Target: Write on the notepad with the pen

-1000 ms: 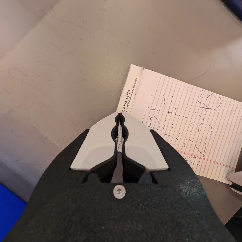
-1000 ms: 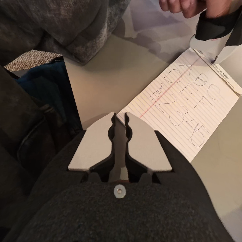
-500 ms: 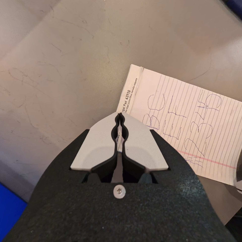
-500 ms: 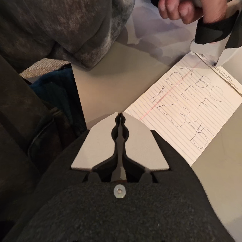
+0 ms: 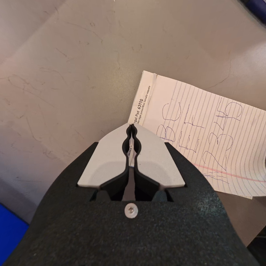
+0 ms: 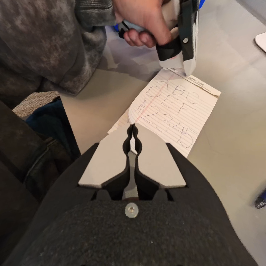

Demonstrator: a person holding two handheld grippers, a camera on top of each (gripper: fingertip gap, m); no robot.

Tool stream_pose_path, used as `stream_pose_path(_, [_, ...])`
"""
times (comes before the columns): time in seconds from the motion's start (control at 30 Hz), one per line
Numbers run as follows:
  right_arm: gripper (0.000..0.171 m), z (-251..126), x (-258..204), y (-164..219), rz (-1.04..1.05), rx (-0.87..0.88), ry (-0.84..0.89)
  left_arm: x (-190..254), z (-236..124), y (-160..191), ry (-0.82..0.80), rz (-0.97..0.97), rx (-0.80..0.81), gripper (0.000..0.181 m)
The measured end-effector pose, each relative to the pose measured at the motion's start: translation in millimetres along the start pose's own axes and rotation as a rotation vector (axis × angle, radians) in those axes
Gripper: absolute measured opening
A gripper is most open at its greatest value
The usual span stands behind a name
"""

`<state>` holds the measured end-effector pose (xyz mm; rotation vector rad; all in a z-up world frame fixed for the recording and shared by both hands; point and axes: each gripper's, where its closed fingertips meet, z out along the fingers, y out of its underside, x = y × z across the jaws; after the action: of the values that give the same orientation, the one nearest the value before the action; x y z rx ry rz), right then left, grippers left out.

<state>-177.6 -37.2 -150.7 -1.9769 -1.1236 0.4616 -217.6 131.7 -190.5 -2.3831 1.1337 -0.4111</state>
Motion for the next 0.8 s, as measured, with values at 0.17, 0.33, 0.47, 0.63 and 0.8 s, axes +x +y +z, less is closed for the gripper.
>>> stream_pose_path(0.17, [0.0,-5,12,2,0.055,0.005,0.029,0,0,0,0.008,-0.004,0.003,0.0])
stream_pose_path(0.33, [0.0,-10,22,5,0.187,0.042,0.017,1,0,0,0.027,-0.012,0.007,0.0])
stream_pose_path(0.47, [0.0,-10,16,8,0.276,0.064,-0.059,1,0,0,0.03,-0.013,0.008,0.0])
stream_pose_path(0.63, [0.0,-10,9,4,0.471,0.131,-0.214,1,0,0,0.029,-0.01,0.007,0.0])
stream_pose_path(0.8, [0.0,-16,15,-7,0.524,0.205,-0.242,1,0,0,0.027,-0.009,0.007,0.0])
